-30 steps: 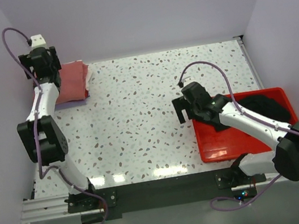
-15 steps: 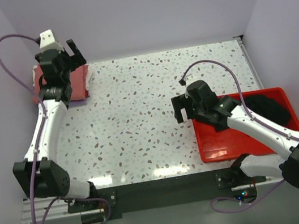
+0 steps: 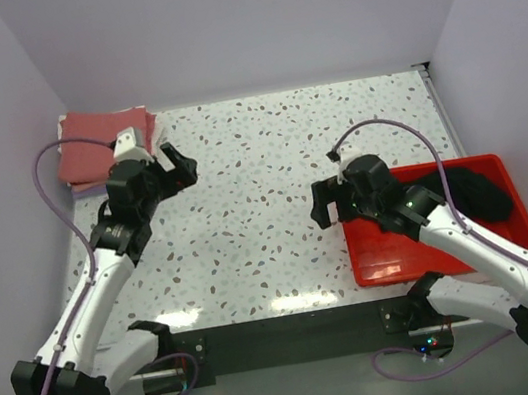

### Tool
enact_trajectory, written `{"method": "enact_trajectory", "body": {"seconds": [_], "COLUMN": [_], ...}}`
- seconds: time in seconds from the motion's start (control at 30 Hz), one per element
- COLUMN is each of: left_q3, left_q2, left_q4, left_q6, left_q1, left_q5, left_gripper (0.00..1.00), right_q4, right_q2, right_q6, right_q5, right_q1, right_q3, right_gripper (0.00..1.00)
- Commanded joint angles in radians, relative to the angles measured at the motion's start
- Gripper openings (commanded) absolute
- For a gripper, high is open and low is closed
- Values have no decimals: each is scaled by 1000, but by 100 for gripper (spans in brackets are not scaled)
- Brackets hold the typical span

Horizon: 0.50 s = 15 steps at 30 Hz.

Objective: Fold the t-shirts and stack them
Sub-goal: Reset both grippers

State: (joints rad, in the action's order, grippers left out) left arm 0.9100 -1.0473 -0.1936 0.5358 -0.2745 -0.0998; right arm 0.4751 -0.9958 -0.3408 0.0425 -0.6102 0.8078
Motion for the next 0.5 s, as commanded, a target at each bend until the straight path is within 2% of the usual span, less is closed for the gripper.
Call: {"method": "enact_trajectory", "body": {"seconds": [0.0, 0.23, 0.43, 0.47], "left_q3": [-119, -324, -408, -413], "left_q2": [93, 223, 305, 320], "left_q4": [-3, -50, -165, -223], "left_q6": [96, 191, 242, 250], "left_q1": [-49, -132, -169, -170], "left_q5": [41, 51, -82, -109], "left_gripper": [100, 100, 100, 100], "right_q4": [-70, -89, -156, -168], "right_q2": [23, 17, 16, 17], "right_q6": [-23, -26, -64, -72], "right_q5": [-33, -39, -39, -39], "right_q1": [1, 0, 1, 1], "right_q3": [-42, -73, -119, -136], "right_gripper": [99, 99, 99, 99]}}
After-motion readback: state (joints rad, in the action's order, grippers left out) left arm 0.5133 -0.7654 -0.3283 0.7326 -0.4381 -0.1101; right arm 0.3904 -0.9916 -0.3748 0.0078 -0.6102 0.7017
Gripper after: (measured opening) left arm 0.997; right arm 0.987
